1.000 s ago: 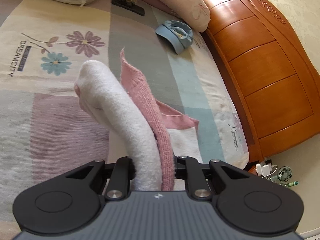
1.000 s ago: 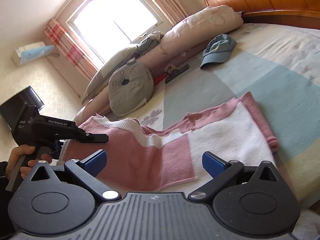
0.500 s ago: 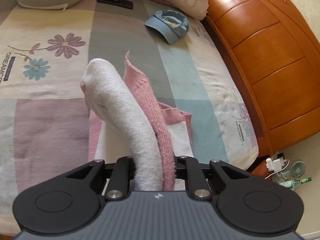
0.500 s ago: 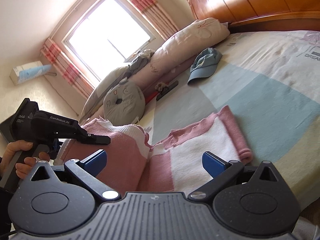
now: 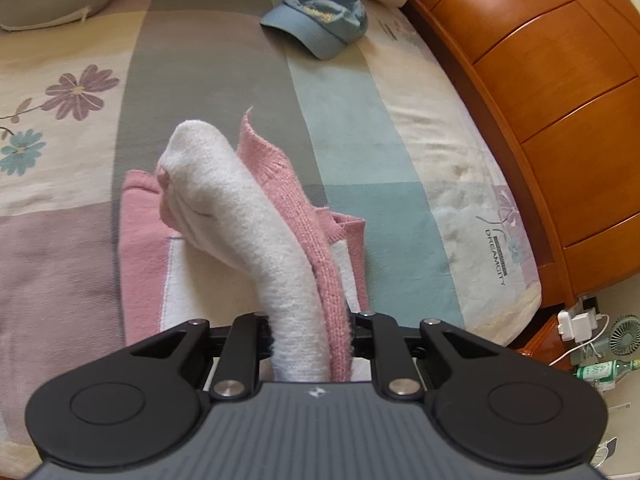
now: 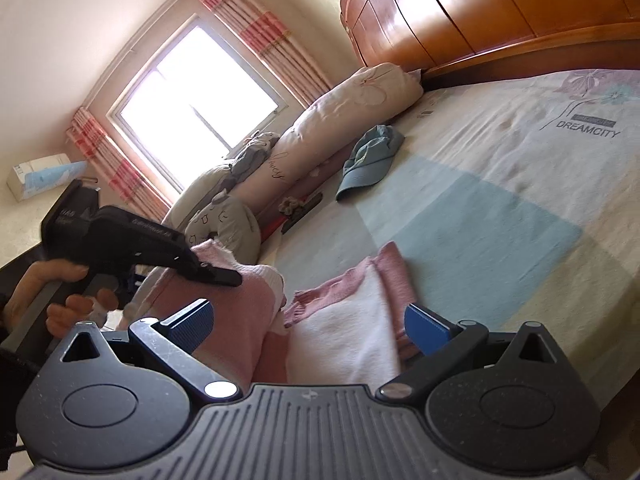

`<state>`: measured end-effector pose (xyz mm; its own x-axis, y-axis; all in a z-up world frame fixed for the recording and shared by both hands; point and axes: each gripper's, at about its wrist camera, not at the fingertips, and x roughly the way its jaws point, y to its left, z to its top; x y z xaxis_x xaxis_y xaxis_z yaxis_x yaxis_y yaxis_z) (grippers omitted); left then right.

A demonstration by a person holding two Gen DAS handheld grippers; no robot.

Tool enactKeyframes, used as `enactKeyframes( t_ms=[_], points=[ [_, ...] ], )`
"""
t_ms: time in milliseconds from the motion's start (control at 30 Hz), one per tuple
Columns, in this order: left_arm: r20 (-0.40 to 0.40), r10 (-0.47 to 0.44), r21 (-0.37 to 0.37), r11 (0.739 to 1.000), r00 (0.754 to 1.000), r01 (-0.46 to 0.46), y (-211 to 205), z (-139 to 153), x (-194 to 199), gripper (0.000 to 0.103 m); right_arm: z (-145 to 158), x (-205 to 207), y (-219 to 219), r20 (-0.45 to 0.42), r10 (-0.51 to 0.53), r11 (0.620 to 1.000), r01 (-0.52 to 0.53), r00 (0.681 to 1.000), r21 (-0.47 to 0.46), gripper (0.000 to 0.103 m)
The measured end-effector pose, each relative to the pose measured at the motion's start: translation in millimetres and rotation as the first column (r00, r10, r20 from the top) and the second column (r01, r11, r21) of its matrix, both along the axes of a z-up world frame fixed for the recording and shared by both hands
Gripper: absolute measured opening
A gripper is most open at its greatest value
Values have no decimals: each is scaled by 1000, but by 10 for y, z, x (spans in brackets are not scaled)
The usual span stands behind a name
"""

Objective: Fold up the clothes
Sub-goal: 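Fold the held edge over onto the sweater stack with the left gripper, then open the left gripper and withdraw it from the sweater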

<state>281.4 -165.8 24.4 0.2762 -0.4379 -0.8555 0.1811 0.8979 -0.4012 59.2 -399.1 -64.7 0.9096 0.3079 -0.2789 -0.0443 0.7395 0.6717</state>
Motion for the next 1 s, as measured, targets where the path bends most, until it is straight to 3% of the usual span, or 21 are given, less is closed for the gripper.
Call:
enactKeyframes(
  t_ms=[467, 567, 667, 800, 1000],
  points=[
    [-96, -56, 104, 992, 994, 66, -566, -534, 303, 17, -67, -54, -148, -15, -9, 999, 8, 1000, -42, 103],
    [-129, -73, 98, 991, 989, 86, -637, -638, 354, 24, -75, -67, -138, -29, -11, 998, 9, 1000, -58, 103],
    [-118, -105, 29, 994, 987, 109, -656, -592, 356, 34, -83, -80, -129, -43, -12, 997, 9, 999, -74, 103],
    [-67, -136, -72, 989, 988, 131, -630, -410, 337, 37, -76, -84, -96, -57, -10, 996, 4, 998, -90, 103],
    [22, -162, -72, 984, 987, 163, -426, -255, 256, 43, -27, -84, -6, -67, 8, 993, -16, 998, -117, 103]
  ],
)
